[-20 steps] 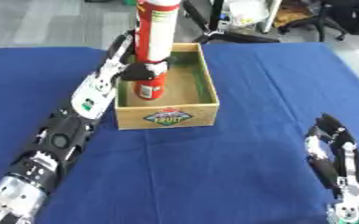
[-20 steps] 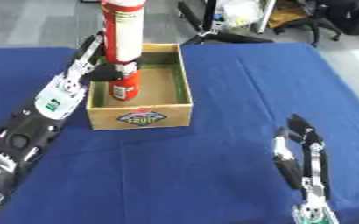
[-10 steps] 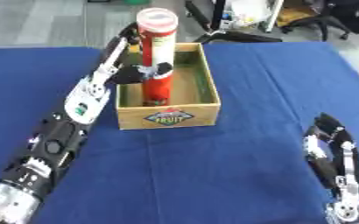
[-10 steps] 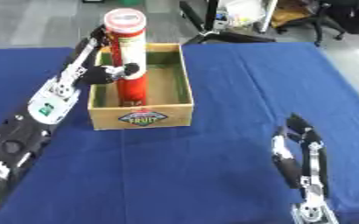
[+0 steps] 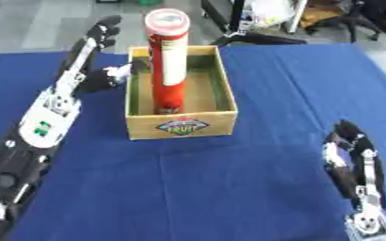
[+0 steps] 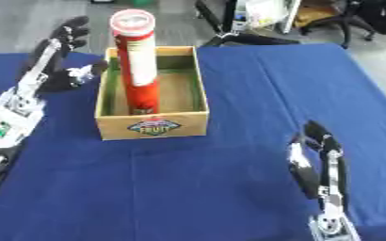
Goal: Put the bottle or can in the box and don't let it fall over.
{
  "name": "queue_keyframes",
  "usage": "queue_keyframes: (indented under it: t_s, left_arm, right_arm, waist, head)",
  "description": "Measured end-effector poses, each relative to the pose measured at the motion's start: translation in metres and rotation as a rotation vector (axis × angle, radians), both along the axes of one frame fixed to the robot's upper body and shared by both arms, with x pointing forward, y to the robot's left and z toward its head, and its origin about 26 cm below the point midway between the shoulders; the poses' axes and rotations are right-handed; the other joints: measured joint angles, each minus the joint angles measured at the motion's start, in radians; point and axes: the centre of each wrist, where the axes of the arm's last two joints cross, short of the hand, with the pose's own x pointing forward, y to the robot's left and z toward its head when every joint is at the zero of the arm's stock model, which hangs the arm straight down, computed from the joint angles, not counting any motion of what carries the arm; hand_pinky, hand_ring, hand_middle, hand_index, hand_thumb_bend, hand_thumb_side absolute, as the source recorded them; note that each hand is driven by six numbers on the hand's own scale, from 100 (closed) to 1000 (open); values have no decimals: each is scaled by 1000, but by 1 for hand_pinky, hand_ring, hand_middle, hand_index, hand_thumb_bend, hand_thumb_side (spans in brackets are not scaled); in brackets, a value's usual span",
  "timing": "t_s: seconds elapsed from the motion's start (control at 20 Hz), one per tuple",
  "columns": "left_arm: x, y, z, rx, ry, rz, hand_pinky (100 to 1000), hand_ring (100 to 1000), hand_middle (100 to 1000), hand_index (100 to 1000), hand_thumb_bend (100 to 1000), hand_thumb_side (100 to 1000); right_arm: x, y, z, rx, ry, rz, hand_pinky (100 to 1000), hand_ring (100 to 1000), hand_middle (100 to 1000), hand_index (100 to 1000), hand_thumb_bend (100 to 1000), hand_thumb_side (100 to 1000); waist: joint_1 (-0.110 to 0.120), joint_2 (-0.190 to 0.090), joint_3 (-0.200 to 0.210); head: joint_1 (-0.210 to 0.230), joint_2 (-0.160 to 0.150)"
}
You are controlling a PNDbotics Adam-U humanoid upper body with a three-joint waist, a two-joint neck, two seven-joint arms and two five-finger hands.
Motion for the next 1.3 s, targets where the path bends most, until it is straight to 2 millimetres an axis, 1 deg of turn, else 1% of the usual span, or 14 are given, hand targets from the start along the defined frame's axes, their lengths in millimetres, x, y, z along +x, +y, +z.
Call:
queue_keyframes:
  t_s: [0.15,0.25,0.35,0.45,0.6,0.75,0.8,0.85,1.0,1.3]
  left_arm:
    - [-35,22,-10,-92,12,32,904,934,947,964,612,656]
    - [-55,35,-14,-131,3,63,901,930,944,961,608,651]
    - [-71,44,-18,-161,-10,103,894,922,938,956,590,659]
    - [-83,52,-23,-187,-17,145,892,920,938,955,583,667]
    - [-93,59,-41,-226,4,209,891,919,937,952,573,671]
    - [-99,57,-60,-246,23,248,890,918,937,948,563,682]
    - [-100,56,-67,-250,31,256,890,918,937,948,569,612]
    - [-101,53,-73,-252,38,262,890,918,937,947,561,685]
    - [-103,49,-87,-259,57,278,890,918,938,944,562,687]
    - [-105,43,-107,-277,98,296,891,919,938,942,559,694]
  right_arm:
    - [-2,-6,-1,-4,4,-25,768,819,761,863,100,541]
    - [-3,-8,-2,-4,5,-37,768,819,761,862,100,542]
    - [-3,-9,-2,-4,5,-42,768,820,762,863,100,544]
    - [-5,-10,-4,-8,10,-45,768,820,763,865,100,546]
    - [-5,-11,-4,-8,8,-46,767,819,763,864,100,551]
    - [-8,-12,-6,2,10,-50,764,816,762,864,100,556]
    - [-8,-12,-7,7,10,-51,764,817,762,864,100,556]
    - [-9,-12,-7,12,10,-52,764,817,762,864,100,556]
    - [-10,-13,-9,20,11,-54,765,822,767,867,100,557]
    - [-13,-14,-11,24,16,-58,766,831,776,868,100,555]
  waist:
    - [4,0,22]
    - [5,-2,38]
    - [7,-6,52]
    - [8,-10,60]
    - [7,-11,68]
    - [7,-17,80]
    - [7,-19,85]
    - [8,-21,89]
    - [7,-22,100]
    - [3,-29,102]
  head:
    - [-8,0]
    - [-11,0]
    - [-11,1]
    - [-11,2]
    - [-10,3]
    - [-7,12]
    - [-4,17]
    - [-1,21]
    - [10,38]
    - [27,74]
